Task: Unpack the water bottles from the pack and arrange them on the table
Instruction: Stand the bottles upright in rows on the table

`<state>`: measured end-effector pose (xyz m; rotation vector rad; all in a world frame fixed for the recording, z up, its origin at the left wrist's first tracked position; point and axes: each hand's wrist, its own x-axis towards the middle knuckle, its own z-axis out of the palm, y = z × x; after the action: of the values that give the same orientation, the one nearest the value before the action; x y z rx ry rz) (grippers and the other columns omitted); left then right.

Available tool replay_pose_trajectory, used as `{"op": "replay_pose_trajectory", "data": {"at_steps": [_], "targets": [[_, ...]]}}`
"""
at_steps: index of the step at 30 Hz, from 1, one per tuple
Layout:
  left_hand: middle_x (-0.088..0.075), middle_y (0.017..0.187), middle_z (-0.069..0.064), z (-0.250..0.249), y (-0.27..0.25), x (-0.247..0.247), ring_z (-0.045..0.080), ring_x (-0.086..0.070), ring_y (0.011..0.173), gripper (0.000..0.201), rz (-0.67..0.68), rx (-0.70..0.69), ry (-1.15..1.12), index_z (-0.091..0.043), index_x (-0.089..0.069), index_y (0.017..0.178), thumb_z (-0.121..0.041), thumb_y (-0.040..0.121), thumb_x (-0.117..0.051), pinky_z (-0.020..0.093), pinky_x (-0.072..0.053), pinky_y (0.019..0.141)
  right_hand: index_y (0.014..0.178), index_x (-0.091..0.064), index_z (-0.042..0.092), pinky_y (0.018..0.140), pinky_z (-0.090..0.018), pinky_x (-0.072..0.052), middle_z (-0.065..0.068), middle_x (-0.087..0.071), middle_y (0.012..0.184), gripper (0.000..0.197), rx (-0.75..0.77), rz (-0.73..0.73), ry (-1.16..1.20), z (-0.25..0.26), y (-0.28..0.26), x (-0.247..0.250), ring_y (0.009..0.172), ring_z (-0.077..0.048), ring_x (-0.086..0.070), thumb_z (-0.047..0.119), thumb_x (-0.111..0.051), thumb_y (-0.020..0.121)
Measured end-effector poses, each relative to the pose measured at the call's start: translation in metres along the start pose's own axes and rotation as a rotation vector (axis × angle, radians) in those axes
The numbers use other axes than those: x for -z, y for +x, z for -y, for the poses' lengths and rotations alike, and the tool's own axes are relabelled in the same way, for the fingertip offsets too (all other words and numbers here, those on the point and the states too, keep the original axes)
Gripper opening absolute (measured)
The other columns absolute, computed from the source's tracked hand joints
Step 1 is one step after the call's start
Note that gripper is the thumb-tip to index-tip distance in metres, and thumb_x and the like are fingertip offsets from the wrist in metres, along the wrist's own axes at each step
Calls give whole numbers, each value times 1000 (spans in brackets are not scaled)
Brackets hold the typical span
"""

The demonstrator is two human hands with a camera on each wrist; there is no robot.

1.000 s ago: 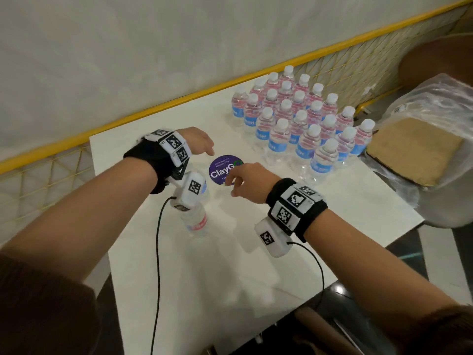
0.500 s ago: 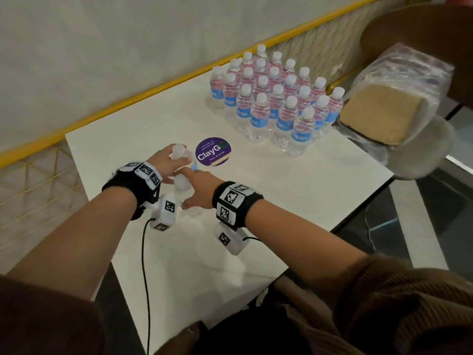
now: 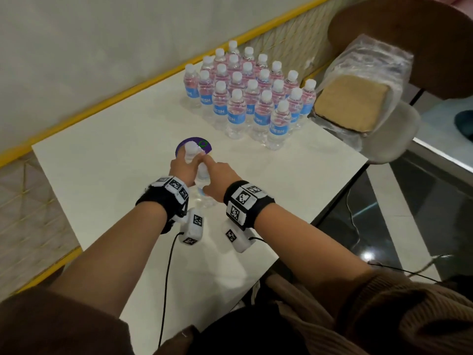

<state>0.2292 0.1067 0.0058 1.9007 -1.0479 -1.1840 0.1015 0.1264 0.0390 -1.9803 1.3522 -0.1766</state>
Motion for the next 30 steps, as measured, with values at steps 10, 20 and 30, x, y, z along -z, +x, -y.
{"op": "replay_pose_trajectory", "data": {"at_steps": [10, 20, 30], "targets": [[-50, 116, 5, -54, 1, -75, 27, -54, 98, 61, 142, -75, 47, -30, -27, 141, -45, 89, -56, 51, -55, 84, 128, -37, 14, 71, -30, -38, -20, -57, 110, 54, -216, -192, 112, -67, 1, 52, 100, -35, -57, 3, -61, 80], [-53, 133, 8, -72, 30, -112, 29, -52, 120, 62, 169, -225, 149, -23, -31, 141, -46, 89, -56, 43, -46, 99, 137, -35, 23, 95, -38, -47, -12, -56, 128, 67, -291, -447, 338, -119, -3, 66, 115, -31, -55, 4, -64, 80], [-52, 132, 5, -62, 40, -110, 25, -53, 118, 56, 176, -317, 83, -18, -32, 139, -36, 92, -56, 41, -45, 95, 141, -36, 27, 101, -39, -45, -4, -52, 136, 63, -196, -443, 475, -127, 7, 70, 123, -22, -51, 2, -54, 86]]}}
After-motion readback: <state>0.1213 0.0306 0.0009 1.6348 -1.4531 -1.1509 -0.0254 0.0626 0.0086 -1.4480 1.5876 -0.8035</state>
